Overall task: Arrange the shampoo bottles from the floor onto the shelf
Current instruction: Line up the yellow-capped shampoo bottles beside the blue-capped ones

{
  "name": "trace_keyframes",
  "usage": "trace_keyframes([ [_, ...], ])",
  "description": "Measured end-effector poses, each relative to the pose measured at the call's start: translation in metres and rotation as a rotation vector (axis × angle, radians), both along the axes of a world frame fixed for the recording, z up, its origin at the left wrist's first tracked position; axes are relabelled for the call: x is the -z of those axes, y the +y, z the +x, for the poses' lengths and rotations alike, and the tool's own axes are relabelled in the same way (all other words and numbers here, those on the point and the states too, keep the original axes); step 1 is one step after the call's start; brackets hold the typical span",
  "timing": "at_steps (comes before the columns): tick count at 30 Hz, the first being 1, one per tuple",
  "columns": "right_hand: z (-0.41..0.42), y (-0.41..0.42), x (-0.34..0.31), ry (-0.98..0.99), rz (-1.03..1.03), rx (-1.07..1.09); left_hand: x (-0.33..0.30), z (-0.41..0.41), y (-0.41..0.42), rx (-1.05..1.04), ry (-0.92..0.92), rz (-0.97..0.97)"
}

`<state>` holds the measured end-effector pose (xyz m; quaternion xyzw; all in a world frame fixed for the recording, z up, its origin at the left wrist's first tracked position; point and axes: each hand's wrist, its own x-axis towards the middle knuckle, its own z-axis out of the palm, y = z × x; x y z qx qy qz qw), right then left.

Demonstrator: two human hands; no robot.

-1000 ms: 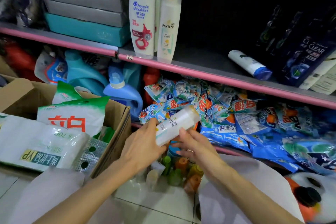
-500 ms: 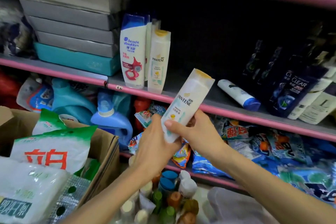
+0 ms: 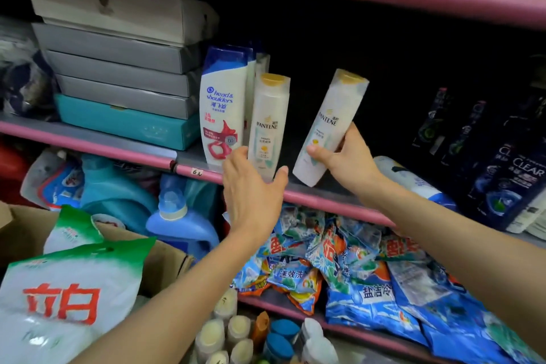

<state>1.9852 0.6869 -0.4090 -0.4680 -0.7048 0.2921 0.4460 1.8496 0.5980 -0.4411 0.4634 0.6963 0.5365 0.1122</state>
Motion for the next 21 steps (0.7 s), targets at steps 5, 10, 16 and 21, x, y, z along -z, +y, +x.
trace_keyframes([
  [5, -0.014, 0.023, 0.014, -0.06, -0.002, -0.021, 0.006, 0.011, 0.02, -0.072, 0.064, -0.037],
  [10, -0.013, 0.03, 0.026, -0.056, -0.041, -0.05, 0.014, 0.008, 0.03, -0.158, 0.028, -0.006],
  [16, -0.008, 0.035, 0.039, -0.175, -0.069, -0.055, 0.019, 0.007, 0.043, -0.19, 0.023, -0.055],
  [21, -0.029, 0.044, 0.035, -0.127, -0.123, -0.096, 0.017, 0.009, 0.053, -0.255, 0.028, -0.098],
])
